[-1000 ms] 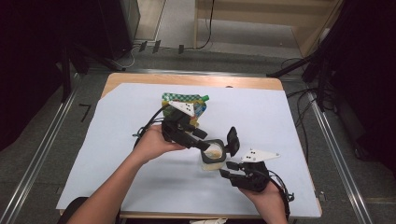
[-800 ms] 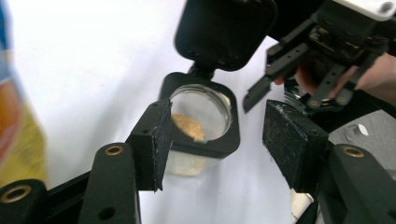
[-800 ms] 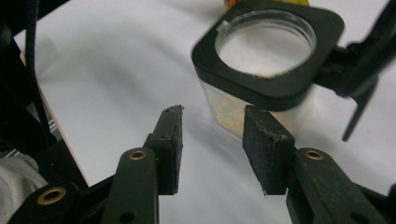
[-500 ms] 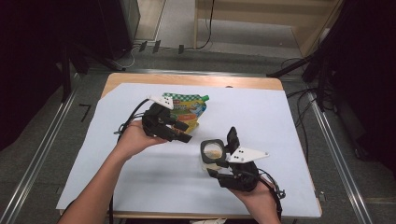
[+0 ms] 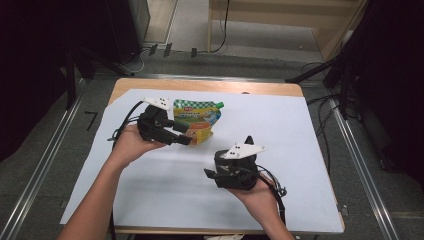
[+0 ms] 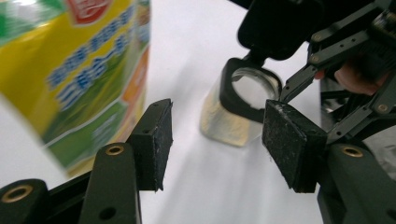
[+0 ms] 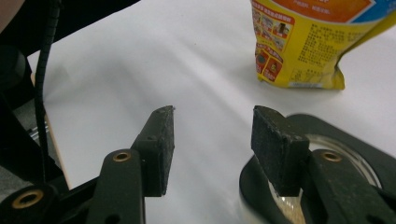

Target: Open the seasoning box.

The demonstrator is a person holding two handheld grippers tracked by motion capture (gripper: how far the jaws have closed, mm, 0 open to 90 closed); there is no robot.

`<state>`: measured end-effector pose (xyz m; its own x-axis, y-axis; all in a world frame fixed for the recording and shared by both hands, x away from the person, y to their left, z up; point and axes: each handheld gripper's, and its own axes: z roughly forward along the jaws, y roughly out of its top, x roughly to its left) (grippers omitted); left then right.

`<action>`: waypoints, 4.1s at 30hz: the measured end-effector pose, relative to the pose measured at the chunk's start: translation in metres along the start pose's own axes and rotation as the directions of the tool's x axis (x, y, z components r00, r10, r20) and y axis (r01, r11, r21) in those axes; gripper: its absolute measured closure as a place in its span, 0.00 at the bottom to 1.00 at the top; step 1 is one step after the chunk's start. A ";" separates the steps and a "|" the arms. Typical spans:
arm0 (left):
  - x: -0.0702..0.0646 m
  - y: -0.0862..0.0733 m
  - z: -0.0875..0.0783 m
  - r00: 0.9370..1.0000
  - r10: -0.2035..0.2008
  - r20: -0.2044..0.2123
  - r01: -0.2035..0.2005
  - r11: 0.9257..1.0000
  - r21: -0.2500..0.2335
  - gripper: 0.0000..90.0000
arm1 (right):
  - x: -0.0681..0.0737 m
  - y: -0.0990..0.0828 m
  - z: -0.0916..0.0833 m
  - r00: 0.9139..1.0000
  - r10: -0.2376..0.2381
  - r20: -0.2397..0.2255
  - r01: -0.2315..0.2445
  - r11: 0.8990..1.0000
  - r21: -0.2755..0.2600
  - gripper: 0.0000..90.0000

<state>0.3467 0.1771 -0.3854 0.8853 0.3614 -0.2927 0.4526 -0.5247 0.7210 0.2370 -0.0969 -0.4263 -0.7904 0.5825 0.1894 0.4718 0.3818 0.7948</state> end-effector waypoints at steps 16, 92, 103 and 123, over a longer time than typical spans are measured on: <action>0.021 -0.019 -0.023 0.997 -0.050 -0.063 0.049 0.998 -0.026 0.49 | 0.002 -0.013 0.017 0.999 -0.003 -0.041 0.005 0.999 0.040 0.55; 0.029 0.009 0.000 0.990 -0.076 -0.119 0.066 0.994 -0.083 0.99 | 0.018 0.016 0.046 0.999 -0.019 -0.041 0.019 1.000 -0.002 0.56; 0.010 0.004 -0.030 0.990 -0.084 -0.116 0.073 0.992 -0.102 1.00 | 0.029 0.014 0.055 0.997 -0.040 -0.061 0.041 0.999 0.012 0.56; -0.035 -0.002 -0.066 0.995 -0.063 -0.082 0.053 0.991 -0.126 1.00 | 0.058 0.001 0.106 1.000 -0.014 -0.017 0.014 1.000 -0.001 0.77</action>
<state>0.3080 0.2167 -0.3352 0.8430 0.4561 -0.2851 0.4814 -0.4033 0.7782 0.2327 0.0133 -0.4754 -0.8034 0.5650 0.1880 0.4604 0.3891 0.7979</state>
